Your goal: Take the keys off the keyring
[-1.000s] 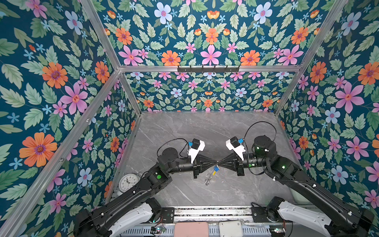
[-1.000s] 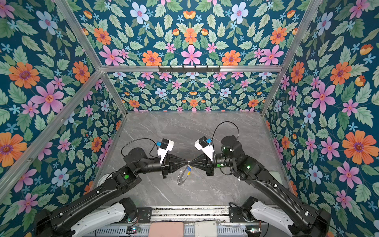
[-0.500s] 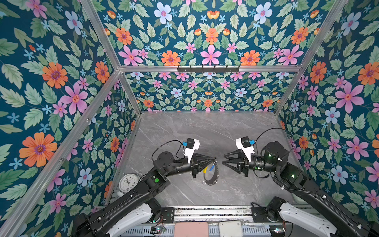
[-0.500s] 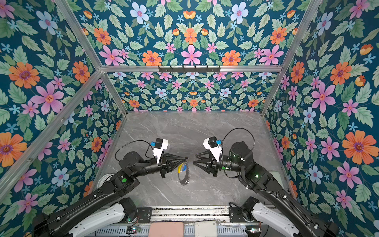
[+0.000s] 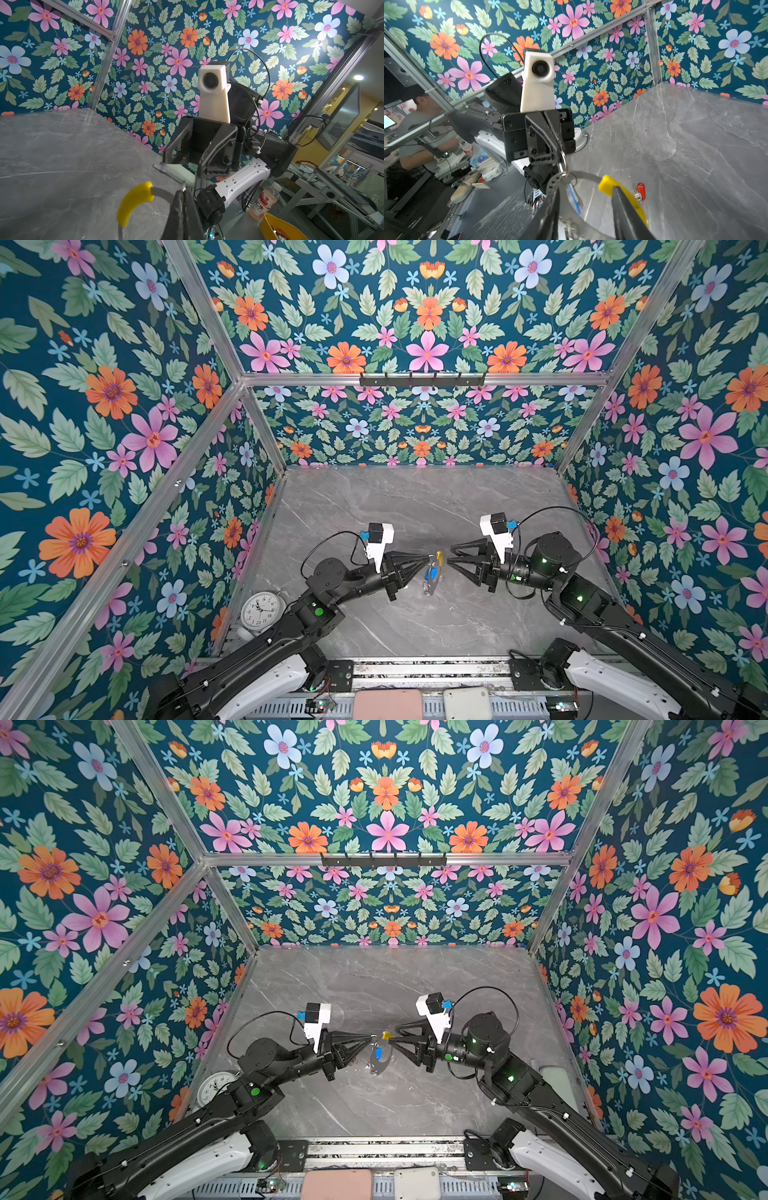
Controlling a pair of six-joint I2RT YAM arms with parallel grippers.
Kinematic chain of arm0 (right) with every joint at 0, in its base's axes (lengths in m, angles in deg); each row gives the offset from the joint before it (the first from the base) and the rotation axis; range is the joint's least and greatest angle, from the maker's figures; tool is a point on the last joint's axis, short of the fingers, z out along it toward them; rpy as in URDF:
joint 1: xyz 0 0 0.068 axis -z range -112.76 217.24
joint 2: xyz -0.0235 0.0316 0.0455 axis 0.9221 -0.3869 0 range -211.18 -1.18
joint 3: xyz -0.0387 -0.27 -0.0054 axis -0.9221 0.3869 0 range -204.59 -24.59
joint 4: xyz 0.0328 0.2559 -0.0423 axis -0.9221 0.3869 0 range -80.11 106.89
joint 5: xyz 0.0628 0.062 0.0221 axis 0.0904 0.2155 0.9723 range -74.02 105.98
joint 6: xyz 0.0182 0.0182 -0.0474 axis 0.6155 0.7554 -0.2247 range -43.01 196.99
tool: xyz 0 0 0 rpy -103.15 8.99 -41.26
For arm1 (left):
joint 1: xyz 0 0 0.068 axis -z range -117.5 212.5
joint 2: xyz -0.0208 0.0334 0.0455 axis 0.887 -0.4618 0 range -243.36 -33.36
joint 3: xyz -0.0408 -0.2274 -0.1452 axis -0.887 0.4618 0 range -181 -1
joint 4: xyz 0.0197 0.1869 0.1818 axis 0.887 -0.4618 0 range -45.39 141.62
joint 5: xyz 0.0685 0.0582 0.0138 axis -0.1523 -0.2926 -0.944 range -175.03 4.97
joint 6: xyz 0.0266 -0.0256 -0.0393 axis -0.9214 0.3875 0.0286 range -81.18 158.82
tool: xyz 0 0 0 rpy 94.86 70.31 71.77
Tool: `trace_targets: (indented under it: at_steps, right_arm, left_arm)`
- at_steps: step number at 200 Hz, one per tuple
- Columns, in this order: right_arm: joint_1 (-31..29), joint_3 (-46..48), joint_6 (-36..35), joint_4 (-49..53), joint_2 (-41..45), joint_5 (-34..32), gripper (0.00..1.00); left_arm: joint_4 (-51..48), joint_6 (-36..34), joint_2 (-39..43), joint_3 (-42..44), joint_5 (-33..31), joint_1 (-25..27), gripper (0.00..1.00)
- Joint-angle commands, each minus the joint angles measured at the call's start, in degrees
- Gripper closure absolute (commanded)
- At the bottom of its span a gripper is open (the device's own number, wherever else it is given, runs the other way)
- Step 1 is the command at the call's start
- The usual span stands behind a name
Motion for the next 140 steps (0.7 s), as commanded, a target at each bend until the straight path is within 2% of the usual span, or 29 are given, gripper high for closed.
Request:
trace_targets:
  at_steps: [1,47,81,116,140]
  right_arm:
    - [-0.1,0.6,5.8,-11.5,-0.9,1.1,0.58]
    - [-2.0,-0.1,7.3,-14.7,-4.5,3.4,0.60]
    - [-4.7,-1.7,4.5,-12.2,-5.9,2.6,0.67]
    - [-5.1,-1.5,4.3,-12.3,-5.9,1.5,0.71]
    - [-5.1,-1.8,4.5,-12.2,-6.3,1.4,0.78]
  left_arm:
    - [9.6,1.6,-0.4,1.0,-1.3,0.0,1.00]
    - [15.8,3.4,-2.4,2.3,-1.8,0.0,1.00]
    - [16.5,3.4,-3.0,2.1,-2.1,0.0,1.00]
    - [16.5,3.5,-3.2,2.1,-2.0,0.0,1.00]
    - [16.9,3.6,-3.4,2.2,-1.7,0.0,1.00]
